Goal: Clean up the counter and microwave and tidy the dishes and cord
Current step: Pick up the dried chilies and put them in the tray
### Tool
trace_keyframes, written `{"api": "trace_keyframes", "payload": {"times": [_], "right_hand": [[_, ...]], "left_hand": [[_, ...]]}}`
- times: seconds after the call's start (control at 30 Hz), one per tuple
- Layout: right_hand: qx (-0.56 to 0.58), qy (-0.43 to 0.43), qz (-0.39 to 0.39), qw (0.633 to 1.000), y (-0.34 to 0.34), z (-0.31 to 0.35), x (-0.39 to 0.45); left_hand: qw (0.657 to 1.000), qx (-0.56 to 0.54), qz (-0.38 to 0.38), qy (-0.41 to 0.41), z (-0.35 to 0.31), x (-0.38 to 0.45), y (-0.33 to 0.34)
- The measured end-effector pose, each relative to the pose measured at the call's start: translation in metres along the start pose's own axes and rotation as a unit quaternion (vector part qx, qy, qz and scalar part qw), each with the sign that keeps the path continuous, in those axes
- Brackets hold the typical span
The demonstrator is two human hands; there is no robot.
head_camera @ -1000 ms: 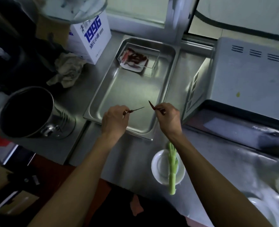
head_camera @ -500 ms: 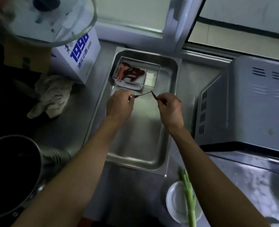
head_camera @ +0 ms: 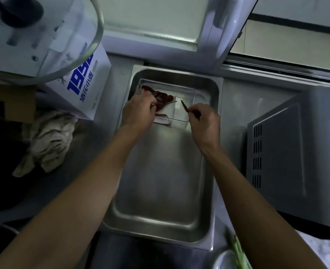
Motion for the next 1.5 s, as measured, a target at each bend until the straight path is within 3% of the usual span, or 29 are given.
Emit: {"api": "trace_keyframes", "payload": {"times": [0.3,0.5,0.77,1.07,1.33,1.5], "right_hand": [[-0.003,0.006,0.02,1.0,0.016,-0.012,0.018],[-0.005,-0.009,0.026,1.0,0.025,-0.013,0.024],[-0.03,-0.068,0.065,0.995,0.052,0.007,0.038],[-0.065,-0.075,0.143,0.985,0.094,0.035,0.053],[-0.078,-0.054,0.187,0.978,0.113,0.037,0.055],[-0.089,-0.059,0.166,0.98,0.098,0.042,0.05]], "left_hand": [[0.993,0.081,0.084,0.032,0.001,0.043,0.031],[0.989,0.102,0.094,0.045,0.002,0.054,0.043],[0.997,0.044,0.041,0.047,0.017,0.038,0.025],[0.999,0.02,-0.007,0.028,0.03,0.02,0.002],[1.0,0.021,-0.011,0.017,0.035,0.011,-0.002],[1.0,0.021,0.003,0.011,0.029,0.003,-0.005]]}}
Point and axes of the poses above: each hand's wrist, its own x-axis towards the middle knuckle, its own y-axis out of the palm, z = x × y, the point moved 9 cm from there along x, towards the middle knuckle, and after that the axes turned 5 degrees about -x, right-handed, at the moved point
